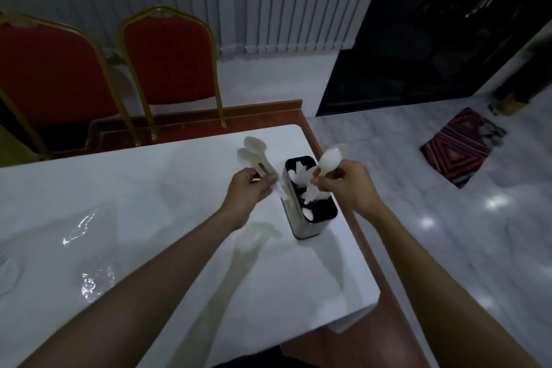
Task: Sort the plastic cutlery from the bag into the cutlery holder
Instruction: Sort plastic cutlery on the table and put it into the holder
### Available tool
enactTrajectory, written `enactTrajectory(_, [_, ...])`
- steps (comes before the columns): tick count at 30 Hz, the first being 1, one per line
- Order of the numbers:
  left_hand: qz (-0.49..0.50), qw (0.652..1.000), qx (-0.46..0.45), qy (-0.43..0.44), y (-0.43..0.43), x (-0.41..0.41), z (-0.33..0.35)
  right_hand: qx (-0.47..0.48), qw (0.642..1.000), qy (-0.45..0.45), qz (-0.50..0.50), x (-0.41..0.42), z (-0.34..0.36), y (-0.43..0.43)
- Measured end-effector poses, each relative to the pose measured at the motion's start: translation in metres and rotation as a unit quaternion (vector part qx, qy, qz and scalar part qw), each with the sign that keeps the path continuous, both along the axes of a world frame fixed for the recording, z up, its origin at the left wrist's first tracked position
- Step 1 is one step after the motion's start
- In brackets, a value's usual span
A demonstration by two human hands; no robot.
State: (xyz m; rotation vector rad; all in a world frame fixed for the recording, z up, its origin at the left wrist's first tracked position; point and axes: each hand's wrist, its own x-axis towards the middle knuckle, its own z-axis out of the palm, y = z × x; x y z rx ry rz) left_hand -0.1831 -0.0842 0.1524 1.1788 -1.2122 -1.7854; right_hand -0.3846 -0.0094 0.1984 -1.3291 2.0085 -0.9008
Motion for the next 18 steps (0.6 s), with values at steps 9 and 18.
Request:
enactTrajectory(9, [-0.033, 0.971, -0.113, -0.21, 0.054, -0.084, -0.03, 0.055, 0.996, 0.066, -0.012, -0.045, -0.058, 0.035])
enactTrajectory(18, [-0.096, 0.91, -0.271, -0.3, 0.059, -0.097, -0.037, 0.067, 0.993, 0.054, 0.087, -0.054, -0.077, 0.029])
